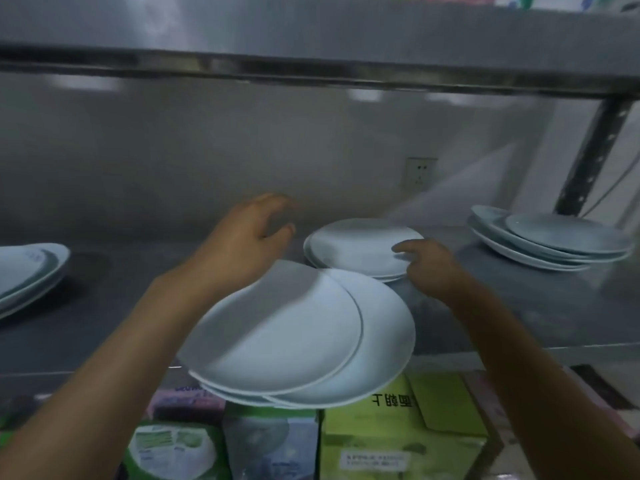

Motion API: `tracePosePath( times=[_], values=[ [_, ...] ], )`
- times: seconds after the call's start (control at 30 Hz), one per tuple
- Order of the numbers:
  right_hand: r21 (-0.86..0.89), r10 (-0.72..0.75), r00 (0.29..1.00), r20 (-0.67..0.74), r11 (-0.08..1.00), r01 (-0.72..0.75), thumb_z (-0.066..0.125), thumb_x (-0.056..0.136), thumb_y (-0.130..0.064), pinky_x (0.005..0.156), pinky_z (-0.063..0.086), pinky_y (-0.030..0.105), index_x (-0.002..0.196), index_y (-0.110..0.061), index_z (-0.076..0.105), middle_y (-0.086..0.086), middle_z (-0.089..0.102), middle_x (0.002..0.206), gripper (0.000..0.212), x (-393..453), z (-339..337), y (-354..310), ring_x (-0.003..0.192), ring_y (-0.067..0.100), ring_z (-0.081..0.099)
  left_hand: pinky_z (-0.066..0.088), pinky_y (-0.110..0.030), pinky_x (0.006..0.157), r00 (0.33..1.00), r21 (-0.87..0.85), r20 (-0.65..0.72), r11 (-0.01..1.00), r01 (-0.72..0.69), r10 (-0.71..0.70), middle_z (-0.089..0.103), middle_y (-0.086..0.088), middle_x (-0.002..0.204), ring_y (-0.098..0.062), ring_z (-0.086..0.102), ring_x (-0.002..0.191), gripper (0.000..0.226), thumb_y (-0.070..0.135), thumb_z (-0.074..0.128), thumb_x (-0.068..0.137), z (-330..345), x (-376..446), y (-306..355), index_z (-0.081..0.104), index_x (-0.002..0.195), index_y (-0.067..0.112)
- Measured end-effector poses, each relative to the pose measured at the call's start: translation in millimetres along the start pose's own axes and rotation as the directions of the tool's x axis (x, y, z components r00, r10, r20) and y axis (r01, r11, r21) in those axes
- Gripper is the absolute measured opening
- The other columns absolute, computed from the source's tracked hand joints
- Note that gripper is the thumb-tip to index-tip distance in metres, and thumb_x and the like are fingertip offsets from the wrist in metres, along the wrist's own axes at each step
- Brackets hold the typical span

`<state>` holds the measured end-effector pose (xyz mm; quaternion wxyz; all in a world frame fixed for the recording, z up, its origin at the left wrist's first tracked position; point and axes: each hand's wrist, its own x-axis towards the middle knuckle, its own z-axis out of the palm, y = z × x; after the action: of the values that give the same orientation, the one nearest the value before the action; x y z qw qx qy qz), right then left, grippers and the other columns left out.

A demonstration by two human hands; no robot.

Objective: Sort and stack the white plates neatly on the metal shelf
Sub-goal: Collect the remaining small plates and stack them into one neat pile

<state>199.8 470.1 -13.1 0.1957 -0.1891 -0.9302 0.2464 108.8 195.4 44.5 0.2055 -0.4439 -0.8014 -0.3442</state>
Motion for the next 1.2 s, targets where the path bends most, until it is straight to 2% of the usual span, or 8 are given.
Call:
tracePosePath(
  times=[0.13,0.23,0.4,0.63,0.77,0.9,1.07,1.2],
  values=[
    [0.009,-0.051,0.998,0.047,0.999,0.051,0.048,0.076,0.014,0.087,0.031,0.008,0.107,-0.002,0.070,0.012,0.064,0.121,0.042,0.7,-1.6,16.2,0.113,0.023,0.057,0.029,-0.001,0.081,0.999,0.013,0.052,1.000,0.000,-0.001,0.059,0.002,0.123,-0.007,0.050,0.111,0.029,0.011,0.060,0.089,6.8,-3.1,8.7,0.065,0.117,0.016],
    [-0.058,-0.079,0.996,0.040,0.995,0.081,0.055,0.079,0.005,0.091,0.038,0.017,0.102,-0.009,0.073,0.008,0.067,0.115,0.033,0.0,1.6,24.7,0.110,0.023,0.060,0.024,0.006,0.081,0.998,0.032,0.070,0.999,0.001,-0.003,0.059,0.003,0.122,0.000,0.047,0.105,0.029,0.009,0.060,0.089,10.6,-3.5,14.8,0.065,0.117,0.015],
    [-0.076,-0.121,0.993,-0.001,0.990,0.121,0.063,0.084,-0.013,0.090,0.043,0.024,0.099,-0.021,0.075,-0.001,0.070,0.111,0.021,-3.7,7.0,31.5,0.105,0.018,0.062,0.038,-0.021,0.096,0.995,0.034,0.097,0.999,-0.012,0.008,0.062,0.001,0.121,-0.013,0.054,0.115,0.025,0.007,0.061,0.088,12.2,-4.8,25.0,0.069,0.111,0.014],
    [-0.068,-0.359,0.915,-0.182,0.933,0.353,0.052,0.084,-0.007,0.069,0.048,0.038,0.079,-0.006,0.065,0.011,0.066,0.074,0.014,-16.1,5.2,19.8,0.074,0.026,0.059,0.042,-0.022,0.089,0.999,0.037,0.037,0.999,0.007,-0.008,0.063,0.004,0.112,-0.011,0.057,0.106,0.021,0.009,0.060,0.089,7.4,-11.2,31.6,0.069,0.105,0.016],
    [-0.051,-0.395,0.852,-0.345,0.914,0.403,0.055,0.087,0.002,0.076,0.042,0.030,0.090,-0.003,0.070,0.012,0.070,0.086,0.016,-23.5,-0.6,8.7,0.083,0.029,0.060,0.044,-0.027,0.087,1.000,0.050,-0.003,0.999,0.019,-0.019,0.065,0.004,0.108,-0.013,0.059,0.102,0.017,0.014,0.058,0.092,7.0,-15.9,34.3,0.069,0.105,0.016],
    [-0.010,-0.375,0.801,-0.467,0.908,0.419,0.056,0.089,0.001,0.087,0.043,0.030,0.102,-0.001,0.070,0.013,0.070,0.100,0.019,-34.6,-10.3,-4.5,0.095,0.030,0.061,0.038,-0.016,0.086,0.998,0.044,-0.061,0.999,0.018,-0.016,0.063,0.007,0.111,-0.011,0.057,0.104,0.022,0.015,0.060,0.091,11.9,-20.6,42.5,0.066,0.112,0.016],
    [-0.020,-0.426,0.721,-0.546,0.868,0.497,0.058,0.089,0.000,0.092,0.039,0.022,0.101,-0.002,0.071,0.010,0.070,0.101,0.017,-53.1,-23.0,-22.3,0.098,0.024,0.061,0.016,-0.003,0.102,0.998,0.073,-0.066,0.997,0.021,-0.016,0.039,0.001,0.147,-0.011,0.033,0.136,0.061,0.028,0.061,0.091,21.4,-27.4,51.4,0.035,0.146,0.022],
    [-0.036,-0.497,0.684,-0.535,0.822,0.569,0.057,0.090,0.001,0.092,0.041,0.023,0.100,-0.003,0.070,0.006,0.069,0.099,0.017,-69.1,-26.1,-33.2,0.097,0.021,0.059,0.020,-0.020,0.108,0.998,0.082,-0.055,0.996,0.038,-0.033,0.033,0.001,0.151,-0.014,0.026,0.140,0.065,0.037,0.061,0.089,24.6,-32.6,60.1,0.031,0.147,0.031]
  ],
)
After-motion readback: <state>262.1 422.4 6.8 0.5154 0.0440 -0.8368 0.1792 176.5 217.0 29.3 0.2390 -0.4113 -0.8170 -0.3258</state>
